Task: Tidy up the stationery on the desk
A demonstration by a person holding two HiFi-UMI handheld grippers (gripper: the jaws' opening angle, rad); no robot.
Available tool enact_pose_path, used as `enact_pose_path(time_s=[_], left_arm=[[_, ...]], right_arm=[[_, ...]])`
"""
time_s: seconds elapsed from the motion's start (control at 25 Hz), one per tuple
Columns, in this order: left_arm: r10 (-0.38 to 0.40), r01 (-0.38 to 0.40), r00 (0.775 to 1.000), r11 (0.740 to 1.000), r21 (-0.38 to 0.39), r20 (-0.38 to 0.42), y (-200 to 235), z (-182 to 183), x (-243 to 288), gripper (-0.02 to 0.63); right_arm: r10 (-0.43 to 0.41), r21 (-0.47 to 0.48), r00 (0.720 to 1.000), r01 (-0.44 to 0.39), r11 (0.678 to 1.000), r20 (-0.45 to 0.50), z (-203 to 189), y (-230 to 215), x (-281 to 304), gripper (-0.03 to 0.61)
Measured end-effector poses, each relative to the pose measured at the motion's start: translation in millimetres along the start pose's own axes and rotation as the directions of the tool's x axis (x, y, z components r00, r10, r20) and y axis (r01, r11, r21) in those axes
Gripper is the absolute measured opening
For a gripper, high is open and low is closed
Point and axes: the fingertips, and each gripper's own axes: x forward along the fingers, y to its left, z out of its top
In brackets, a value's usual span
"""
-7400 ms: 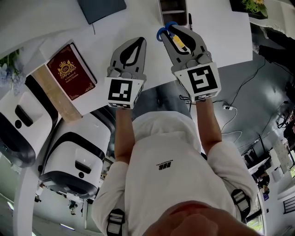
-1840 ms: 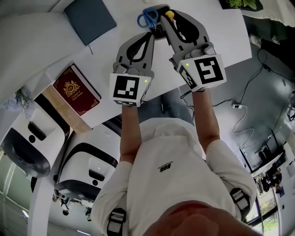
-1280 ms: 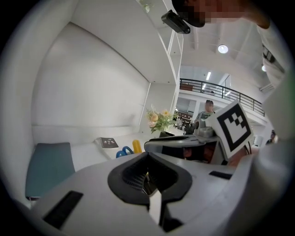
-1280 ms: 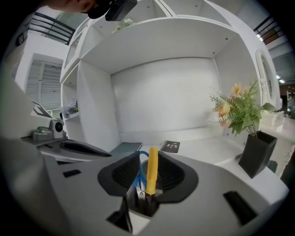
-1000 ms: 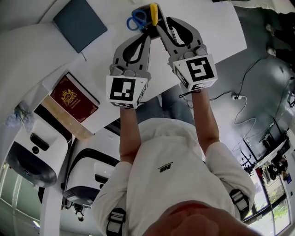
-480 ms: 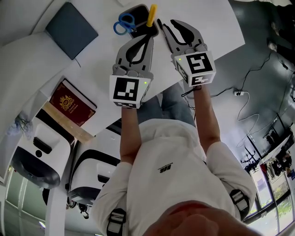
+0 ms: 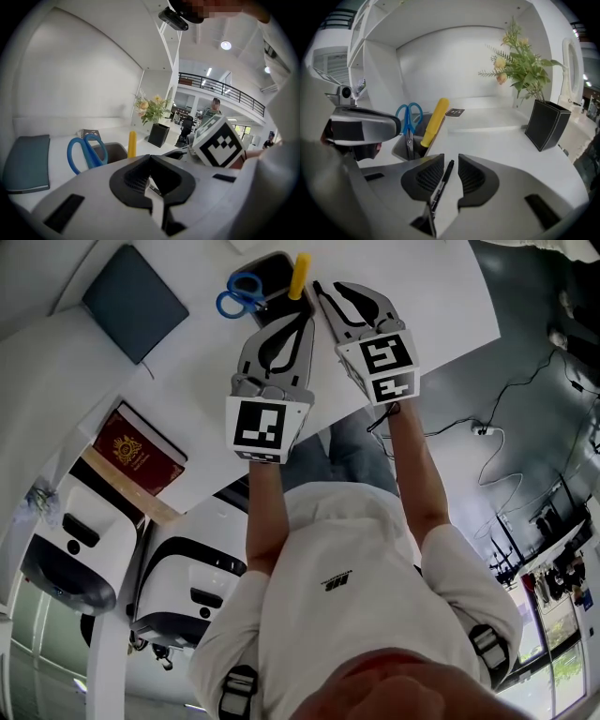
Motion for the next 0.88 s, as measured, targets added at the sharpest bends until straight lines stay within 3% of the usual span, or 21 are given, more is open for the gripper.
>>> enact_pose_path(time_s=[0.4,0.88], left_arm=[[0.033,-0.033,0.999,0.999,-0.02,-0.004,6.5,-5.7,-0.2,0.0],[0.038,-0.038,0.999,0.999,-0.022,-0.005,9.9,-6.4,-2.5,0.0]], right_arm=[[0.049,-0.03,0.993,-0.052,0.998,-0.104,-19.9,2.9,25.4,0.078],[0.026,-0.028,0.986,-0.031,0.999,-0.164,-31.1,0.2,37.3,0.054]])
